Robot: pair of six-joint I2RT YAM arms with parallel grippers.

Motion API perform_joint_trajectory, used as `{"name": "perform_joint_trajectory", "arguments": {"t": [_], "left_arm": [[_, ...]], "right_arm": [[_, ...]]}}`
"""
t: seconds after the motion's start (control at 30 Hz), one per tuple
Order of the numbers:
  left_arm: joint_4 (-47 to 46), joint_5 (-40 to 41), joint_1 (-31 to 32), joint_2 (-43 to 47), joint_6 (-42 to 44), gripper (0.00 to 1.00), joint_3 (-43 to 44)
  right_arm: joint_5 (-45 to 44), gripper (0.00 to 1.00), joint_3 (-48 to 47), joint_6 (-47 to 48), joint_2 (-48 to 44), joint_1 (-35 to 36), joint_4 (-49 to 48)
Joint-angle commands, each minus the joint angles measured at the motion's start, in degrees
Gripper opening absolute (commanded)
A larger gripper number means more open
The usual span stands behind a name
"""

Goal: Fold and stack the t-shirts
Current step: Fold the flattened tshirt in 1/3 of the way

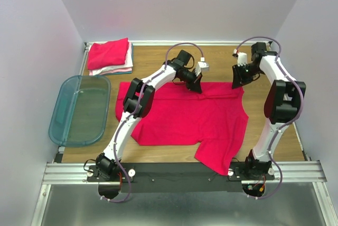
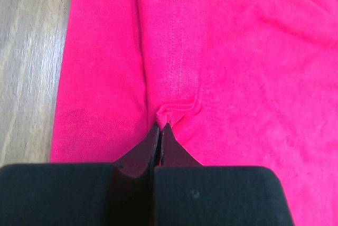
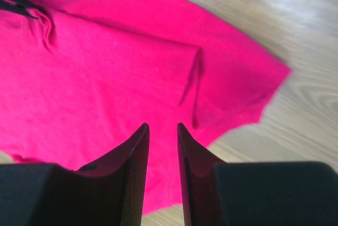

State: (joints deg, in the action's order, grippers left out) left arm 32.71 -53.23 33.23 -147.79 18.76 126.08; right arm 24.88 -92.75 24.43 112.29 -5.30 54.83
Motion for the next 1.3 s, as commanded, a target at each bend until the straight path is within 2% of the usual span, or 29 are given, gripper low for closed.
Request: {"name": "perform_joint_trajectory", "arguments": {"t": [0.0,0.33,0.97,1.07,1.27], "left_arm": [[-1.2,-1.5,0.2,-0.1,0.0,0.0,-0.7],[-1.4,-1.7,0.3,0.3,0.9,0.0,-1.5],[-1.9,-1.8,0.3,0.5,1.4,0.0,-1.6],[-1.9,-1.8,0.3,0.6,1.7,0.0,-1.5],[-2.2,-1.8,0.3,2.1,2.8,0.0,-2.7]], "right_arm": [[0.3,0.36,-2.0,-4.2,3.9,0.7,-1.2],[0.2,0.37,-3.1,-6.7,8.9,1.2,-1.9],[0.4,0.37,-1.3,-7.0,10.8,1.5,-2.8],[0.3,0.33,-1.2,-7.2,10.2,1.5,-2.8],[0.2,0.14,-0.7,-7.4,7.7,1.5,-2.7]]}}
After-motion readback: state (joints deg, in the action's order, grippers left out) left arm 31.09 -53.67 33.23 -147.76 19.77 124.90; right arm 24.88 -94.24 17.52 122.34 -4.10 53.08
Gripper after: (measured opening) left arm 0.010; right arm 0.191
